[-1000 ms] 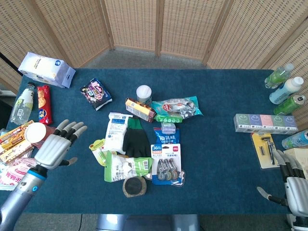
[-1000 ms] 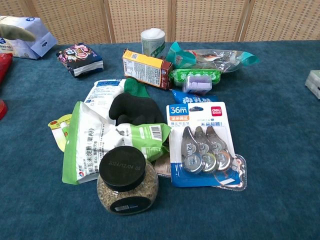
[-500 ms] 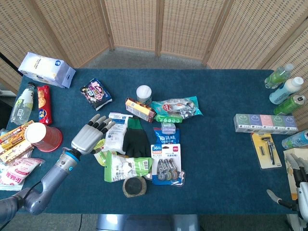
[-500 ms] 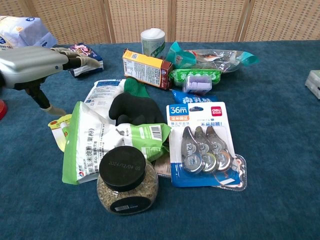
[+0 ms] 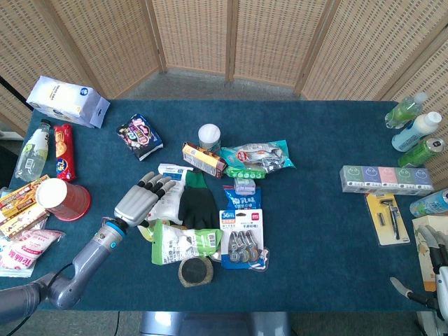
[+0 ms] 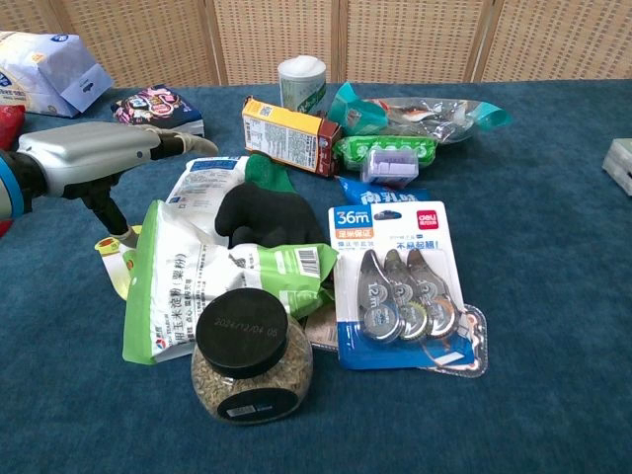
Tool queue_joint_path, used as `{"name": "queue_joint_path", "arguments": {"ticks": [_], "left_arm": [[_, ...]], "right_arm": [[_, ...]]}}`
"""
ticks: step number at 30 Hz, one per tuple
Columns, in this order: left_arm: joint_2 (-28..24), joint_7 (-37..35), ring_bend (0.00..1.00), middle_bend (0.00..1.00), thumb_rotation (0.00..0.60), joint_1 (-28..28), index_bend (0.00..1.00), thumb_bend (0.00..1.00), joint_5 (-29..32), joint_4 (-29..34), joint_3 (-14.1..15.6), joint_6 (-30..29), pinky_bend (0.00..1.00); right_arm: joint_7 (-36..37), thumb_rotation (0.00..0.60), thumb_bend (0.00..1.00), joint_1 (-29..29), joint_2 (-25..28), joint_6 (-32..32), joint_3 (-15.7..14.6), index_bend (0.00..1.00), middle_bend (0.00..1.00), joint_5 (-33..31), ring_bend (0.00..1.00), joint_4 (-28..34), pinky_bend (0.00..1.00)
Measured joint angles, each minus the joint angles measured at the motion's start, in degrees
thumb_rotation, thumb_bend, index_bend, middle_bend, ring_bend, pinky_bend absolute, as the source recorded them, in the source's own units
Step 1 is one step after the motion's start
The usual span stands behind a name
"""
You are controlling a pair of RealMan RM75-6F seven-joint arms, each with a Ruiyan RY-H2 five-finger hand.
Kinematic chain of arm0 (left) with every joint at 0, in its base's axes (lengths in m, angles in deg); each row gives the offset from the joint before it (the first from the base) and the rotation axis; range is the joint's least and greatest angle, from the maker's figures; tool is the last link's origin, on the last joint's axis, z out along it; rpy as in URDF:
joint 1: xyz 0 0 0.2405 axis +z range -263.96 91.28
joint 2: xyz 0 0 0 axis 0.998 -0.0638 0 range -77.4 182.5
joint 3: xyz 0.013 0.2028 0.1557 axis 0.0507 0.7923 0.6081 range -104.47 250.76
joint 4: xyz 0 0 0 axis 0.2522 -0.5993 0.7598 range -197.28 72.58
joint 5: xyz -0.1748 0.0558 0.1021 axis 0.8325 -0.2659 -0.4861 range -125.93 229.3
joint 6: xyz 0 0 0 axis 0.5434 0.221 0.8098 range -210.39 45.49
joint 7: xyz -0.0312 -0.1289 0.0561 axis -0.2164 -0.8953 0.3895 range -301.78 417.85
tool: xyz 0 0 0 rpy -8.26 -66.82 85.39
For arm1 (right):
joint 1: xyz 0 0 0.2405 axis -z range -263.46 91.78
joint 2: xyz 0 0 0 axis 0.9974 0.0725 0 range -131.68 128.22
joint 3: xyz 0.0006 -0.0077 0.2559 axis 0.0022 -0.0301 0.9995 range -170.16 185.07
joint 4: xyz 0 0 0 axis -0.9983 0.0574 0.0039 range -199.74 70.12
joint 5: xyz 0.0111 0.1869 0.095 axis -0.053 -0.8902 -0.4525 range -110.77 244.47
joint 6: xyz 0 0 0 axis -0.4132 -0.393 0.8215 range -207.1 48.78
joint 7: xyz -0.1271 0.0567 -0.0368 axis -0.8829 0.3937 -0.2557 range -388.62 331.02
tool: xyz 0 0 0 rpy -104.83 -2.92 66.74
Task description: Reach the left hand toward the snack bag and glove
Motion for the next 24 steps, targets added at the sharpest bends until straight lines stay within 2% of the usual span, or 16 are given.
{"name": "queue_joint_path", "arguments": {"ticks": [4,11,13,15,17,20,24], "left_arm": [[1.88,-2.28,0.09,0.09,0.600,-0.08,0.04,0.21,0.90,-1.46,-0.06,-0.06,0.00],[4.93,-4.32,0.14,0.11,0.600,-0.95,0.14,0.21,2.28,-5.72,-0.07,1.08,0.00],[6.20,-4.60,0.18,0.13,0.600,-1.32,0.18,0.22,2.55,-7.35,0.01,1.51,0.01],[7.81,-5.21,0.28,0.19,0.600,-1.59,0.23,0.26,2.68,-8.99,-0.04,1.56,0.11],[9.38,-5.89,0.43,0.28,0.600,-1.70,0.32,0.36,2.41,-10.43,-0.14,0.95,0.33],[12.10,-7.19,0.63,0.43,0.600,-1.84,0.47,0.51,1.61,-13.19,-0.44,-0.79,0.59],[15.06,-9.52,0.78,0.56,0.600,-1.94,0.59,0.57,1.42,-16.34,-1.72,-3.02,0.77]], "right_arm": [[0.84,0.575,0.15,0.10,-0.16,0.10,-0.12,0.00,0.00,0.15,0.00,-0.43,0.00],[2.29,0.576,0.15,0.88,0.03,-0.61,-0.16,0.00,0.00,-0.10,0.00,-0.93,0.00],[2.68,0.576,0.15,1.05,0.10,-0.69,-0.22,0.00,0.00,-0.11,0.00,-0.95,0.00],[2.92,0.576,0.15,1.29,0.17,-0.84,-0.30,0.00,0.00,-0.12,0.00,-0.97,0.00],[2.97,0.576,0.15,1.41,0.19,-0.84,-0.34,0.00,0.00,-0.19,0.00,-0.95,0.00],[2.94,0.576,0.14,1.48,0.22,-0.74,-0.36,0.00,0.00,-0.23,0.00,-0.79,0.00],[3.20,0.579,0.14,1.68,0.26,-1.00,-0.33,0.00,0.00,-0.09,0.00,-0.53,0.00]]}}
